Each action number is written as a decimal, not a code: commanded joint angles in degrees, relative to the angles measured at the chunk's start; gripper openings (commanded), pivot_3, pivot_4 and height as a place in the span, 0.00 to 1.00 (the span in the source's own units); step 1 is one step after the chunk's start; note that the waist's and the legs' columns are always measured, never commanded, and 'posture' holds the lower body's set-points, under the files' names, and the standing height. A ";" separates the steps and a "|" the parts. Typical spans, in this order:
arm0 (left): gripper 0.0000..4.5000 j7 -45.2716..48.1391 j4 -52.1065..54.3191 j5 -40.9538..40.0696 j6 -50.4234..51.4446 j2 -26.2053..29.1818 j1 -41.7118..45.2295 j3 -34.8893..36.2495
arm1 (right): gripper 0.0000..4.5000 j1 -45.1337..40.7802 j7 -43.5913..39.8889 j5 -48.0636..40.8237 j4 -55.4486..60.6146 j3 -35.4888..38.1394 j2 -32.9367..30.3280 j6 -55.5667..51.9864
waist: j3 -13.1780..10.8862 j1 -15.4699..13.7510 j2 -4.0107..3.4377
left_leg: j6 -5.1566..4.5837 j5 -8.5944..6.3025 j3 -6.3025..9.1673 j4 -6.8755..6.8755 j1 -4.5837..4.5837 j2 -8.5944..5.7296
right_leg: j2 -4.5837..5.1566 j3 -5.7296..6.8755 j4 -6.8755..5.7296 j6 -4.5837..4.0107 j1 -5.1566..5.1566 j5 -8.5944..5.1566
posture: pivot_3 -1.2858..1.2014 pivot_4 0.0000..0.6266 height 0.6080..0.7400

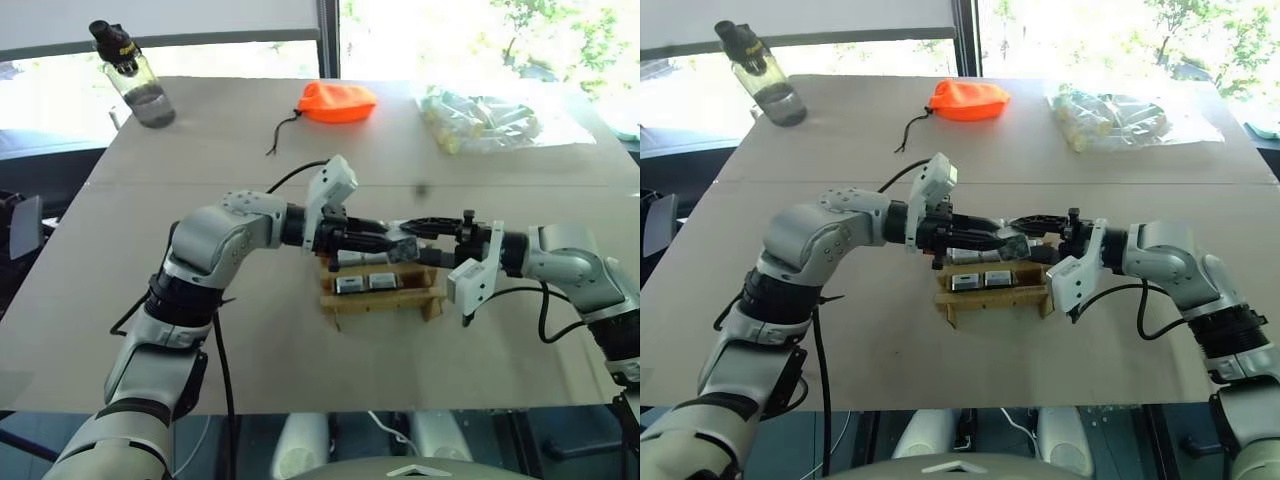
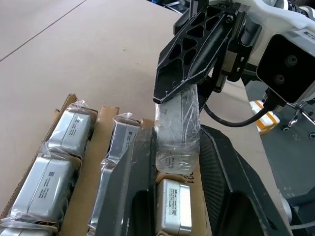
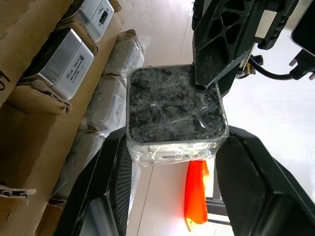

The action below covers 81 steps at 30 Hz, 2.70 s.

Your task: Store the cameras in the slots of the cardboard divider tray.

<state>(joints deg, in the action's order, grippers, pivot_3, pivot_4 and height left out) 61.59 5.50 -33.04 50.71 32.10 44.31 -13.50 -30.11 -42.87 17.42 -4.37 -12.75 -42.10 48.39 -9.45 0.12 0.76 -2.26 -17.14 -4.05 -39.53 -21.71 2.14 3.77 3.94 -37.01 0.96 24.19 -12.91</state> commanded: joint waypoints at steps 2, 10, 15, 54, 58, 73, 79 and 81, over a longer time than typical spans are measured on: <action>0.15 1.61 1.71 -0.16 -0.16 -0.37 0.13 -1.02 | 0.73 -0.26 1.46 -2.97 3.76 2.49 -0.52 -3.11 | 0.00 0.02 0.00 | 0.00 0.00 0.00 0.00 0.00 0.00 | 0.00 0.00 0.00 0.00 0.00 0.00 | 0.52 0.24 0.89; 0.15 -1.57 1.34 0.79 -1.41 -3.73 1.29 0.68 | 0.99 5.74 -11.95 -26.76 6.28 5.60 -9.43 -18.38 | -0.01 -1.00 0.01 | -0.01 0.00 0.01 -0.03 -0.04 -0.02 | 0.03 0.02 0.03 0.00 -0.01 0.00 | 0.52 0.24 0.89; 0.15 -5.60 6.10 5.00 -3.33 -5.13 -1.03 -3.12 | 0.99 18.53 -17.87 -52.18 9.31 17.42 -12.95 -41.95 | 0.01 -1.24 0.04 | -0.02 -0.01 0.11 0.01 -0.06 -0.01 | 0.04 0.10 0.03 -0.01 -0.04 0.01 | 0.52 0.24 0.89; 0.15 -11.04 13.00 21.96 -14.31 -1.00 -10.24 -14.65 | 0.99 32.40 -49.09 -61.41 -6.99 34.02 -9.39 -53.63 | 0.05 -1.01 -0.02 | -0.15 -0.08 -0.06 0.11 0.81 0.00 | -0.06 -0.19 0.04 0.00 -0.72 0.00 | 0.52 0.24 0.89; 0.15 -10.57 12.37 22.42 -15.01 -0.99 -10.64 -14.65 | 0.99 32.11 -48.65 -61.36 -6.58 34.20 -9.31 -53.84 | 0.05 -1.00 -0.02 | -0.15 -0.08 -0.06 0.11 0.81 0.00 | -0.07 -0.19 0.04 0.00 -0.72 0.00 | 0.52 0.24 0.89; 0.15 -8.40 9.48 25.21 -18.55 -0.95 -10.99 -14.83 | 0.99 31.46 -47.56 -60.79 -5.87 34.37 -8.59 -53.68 | 0.05 -0.94 -0.01 | -0.16 -0.08 -0.07 0.17 0.83 0.01 | -0.09 -0.20 0.05 0.00 -0.72 -0.01 | 0.52 0.24 0.89; 0.15 -6.94 9.09 25.20 -17.70 -1.51 -9.78 -14.90 | 0.99 31.08 -47.35 -60.16 -5.90 34.24 -7.86 -53.26 | 0.05 -0.92 -0.01 | -0.16 -0.08 -0.08 0.20 0.84 0.01 | -0.10 -0.20 0.05 0.00 -0.72 -0.01 | 0.52 0.24 0.89; 0.15 -6.06 9.50 25.12 -17.23 -1.59 -9.26 -15.34 | 0.99 31.10 -47.35 -59.98 -5.94 34.21 -7.60 -53.08 | 0.05 -0.93 -0.01 | -0.16 -0.08 -0.07 0.19 0.83 0.01 | -0.10 -0.20 0.05 0.00 -0.72 -0.01 | 0.52 0.24 0.89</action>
<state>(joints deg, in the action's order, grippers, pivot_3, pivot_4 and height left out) 54.41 14.62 -8.50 32.91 30.22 34.51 -28.34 1.32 -88.63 -42.28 -11.62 19.19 -49.87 -5.64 -9.40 -0.81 0.75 -2.42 -17.23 -4.12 -39.34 -20.88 2.15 3.67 3.74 -36.96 0.96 23.48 -12.92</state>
